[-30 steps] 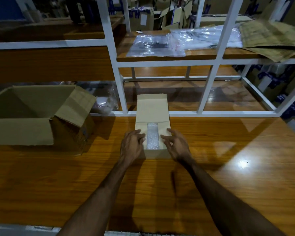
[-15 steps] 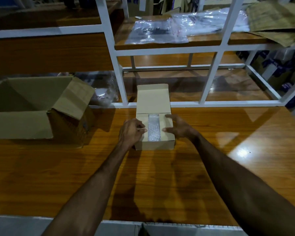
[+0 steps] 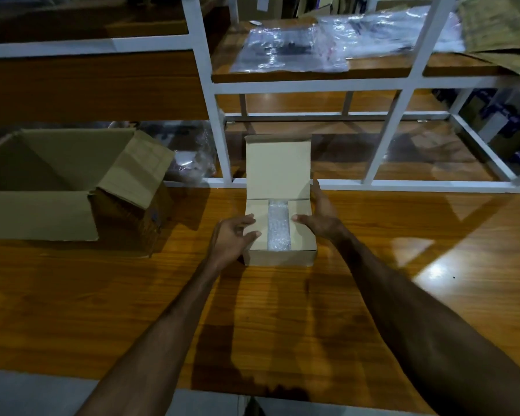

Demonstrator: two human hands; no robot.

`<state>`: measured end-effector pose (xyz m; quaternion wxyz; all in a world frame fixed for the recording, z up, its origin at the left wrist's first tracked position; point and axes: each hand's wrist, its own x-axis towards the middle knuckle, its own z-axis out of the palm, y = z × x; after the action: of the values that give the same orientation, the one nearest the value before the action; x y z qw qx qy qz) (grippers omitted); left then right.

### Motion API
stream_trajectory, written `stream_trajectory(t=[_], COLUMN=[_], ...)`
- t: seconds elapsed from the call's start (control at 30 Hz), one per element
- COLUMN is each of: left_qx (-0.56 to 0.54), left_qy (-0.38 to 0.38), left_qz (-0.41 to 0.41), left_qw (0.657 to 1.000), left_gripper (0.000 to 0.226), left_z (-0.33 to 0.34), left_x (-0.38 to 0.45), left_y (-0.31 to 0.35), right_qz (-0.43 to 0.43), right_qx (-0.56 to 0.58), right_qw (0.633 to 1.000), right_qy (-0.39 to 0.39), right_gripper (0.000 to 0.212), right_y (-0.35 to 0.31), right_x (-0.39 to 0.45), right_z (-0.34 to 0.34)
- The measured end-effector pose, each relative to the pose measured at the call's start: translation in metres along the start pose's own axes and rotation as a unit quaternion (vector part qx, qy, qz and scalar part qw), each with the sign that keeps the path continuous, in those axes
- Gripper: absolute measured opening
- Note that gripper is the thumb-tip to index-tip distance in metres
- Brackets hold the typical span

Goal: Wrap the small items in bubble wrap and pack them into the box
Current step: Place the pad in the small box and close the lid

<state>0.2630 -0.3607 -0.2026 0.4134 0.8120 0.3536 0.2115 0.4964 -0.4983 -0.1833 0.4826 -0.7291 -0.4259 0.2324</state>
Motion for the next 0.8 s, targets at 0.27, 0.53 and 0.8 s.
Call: stream_trajectory(t=[0.27, 0.53, 0.8], left_qx=[-0.079, -0.257, -0.177], left_qy=[0.011, -0.044, -0.067], left_qz=[-0.029, -0.073, -0.035], left_qw=[0.996, 0.963, 0.981], left_gripper=[0.087, 0.091, 0.11], left_z=[0.004, -0.012, -0.01], left_x=[-0.021, -0.05, -0.05], left_y=[0.007, 0.019, 0.016], right_qz=[0.023, 0.04, 0.038], right_qx=[-0.004, -0.01, 0.044], right_qw=[0.997, 0.999, 0.995], right_qy=[0.078, -0.013, -0.083], right_gripper=[0.074, 0.063, 0.068], right_y=[0.008, 0.013, 0.009], right_x=[-0.025, -0.039, -0.058], right_z=[0.014, 0.0, -0.003])
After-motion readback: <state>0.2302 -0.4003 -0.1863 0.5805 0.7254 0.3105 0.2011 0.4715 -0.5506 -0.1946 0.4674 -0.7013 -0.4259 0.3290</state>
